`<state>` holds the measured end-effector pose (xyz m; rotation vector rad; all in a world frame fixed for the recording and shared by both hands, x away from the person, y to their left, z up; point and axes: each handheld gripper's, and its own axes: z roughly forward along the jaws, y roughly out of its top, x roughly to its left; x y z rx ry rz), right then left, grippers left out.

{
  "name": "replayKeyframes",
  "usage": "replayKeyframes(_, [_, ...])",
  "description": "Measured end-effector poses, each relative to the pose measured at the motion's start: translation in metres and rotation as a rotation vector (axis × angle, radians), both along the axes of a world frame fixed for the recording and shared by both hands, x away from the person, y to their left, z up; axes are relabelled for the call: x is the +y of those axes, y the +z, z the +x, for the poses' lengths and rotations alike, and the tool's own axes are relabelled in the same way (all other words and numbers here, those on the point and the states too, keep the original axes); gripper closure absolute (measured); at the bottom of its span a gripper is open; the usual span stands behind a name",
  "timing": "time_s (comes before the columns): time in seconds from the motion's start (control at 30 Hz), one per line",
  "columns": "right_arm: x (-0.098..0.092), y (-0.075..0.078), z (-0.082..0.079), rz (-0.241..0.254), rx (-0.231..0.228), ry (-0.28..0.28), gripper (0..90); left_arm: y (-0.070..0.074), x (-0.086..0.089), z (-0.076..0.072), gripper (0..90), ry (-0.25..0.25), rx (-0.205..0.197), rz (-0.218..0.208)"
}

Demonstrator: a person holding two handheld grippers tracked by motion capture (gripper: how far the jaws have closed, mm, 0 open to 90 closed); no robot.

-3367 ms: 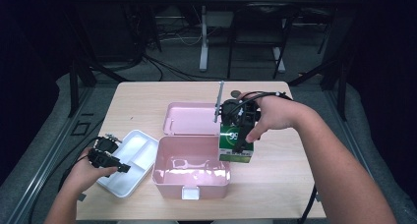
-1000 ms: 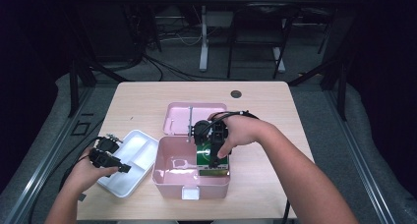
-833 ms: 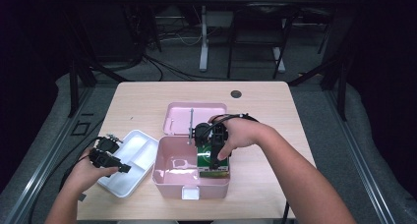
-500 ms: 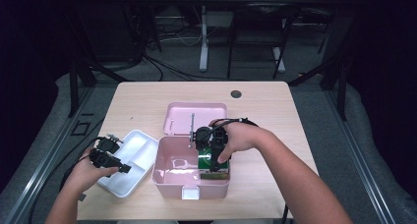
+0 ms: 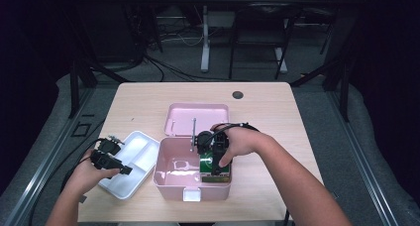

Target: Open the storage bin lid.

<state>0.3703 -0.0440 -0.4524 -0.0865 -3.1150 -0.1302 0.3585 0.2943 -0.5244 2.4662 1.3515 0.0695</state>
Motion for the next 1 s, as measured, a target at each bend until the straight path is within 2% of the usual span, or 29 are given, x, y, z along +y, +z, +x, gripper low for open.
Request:
replayKeyframes(0.23, [0.001,-0.009,0.001,-0.009,0.006,0.001,15.3,-0.001,0.000,0.000,40.9,0.001,-0.002,-0.001])
replayKeyframes(0.4, [0.001,-0.012,0.002,-0.015,-0.006,0.003,15.3,0.000,0.000,0.000,40.9,0.000,0.000,-0.001])
replayKeyframes(0.73, [-0.001,-0.016,0.005,-0.007,0.006,-0.023,15.1,-0.001,0.000,0.000,40.9,-0.001,0.001,0.001])
replayKeyframes(1.0, [0.001,-0.021,0.006,-0.021,0.008,-0.029,14.9,-0.001,-0.001,0.000,40.9,-0.002,0.000,0.001])
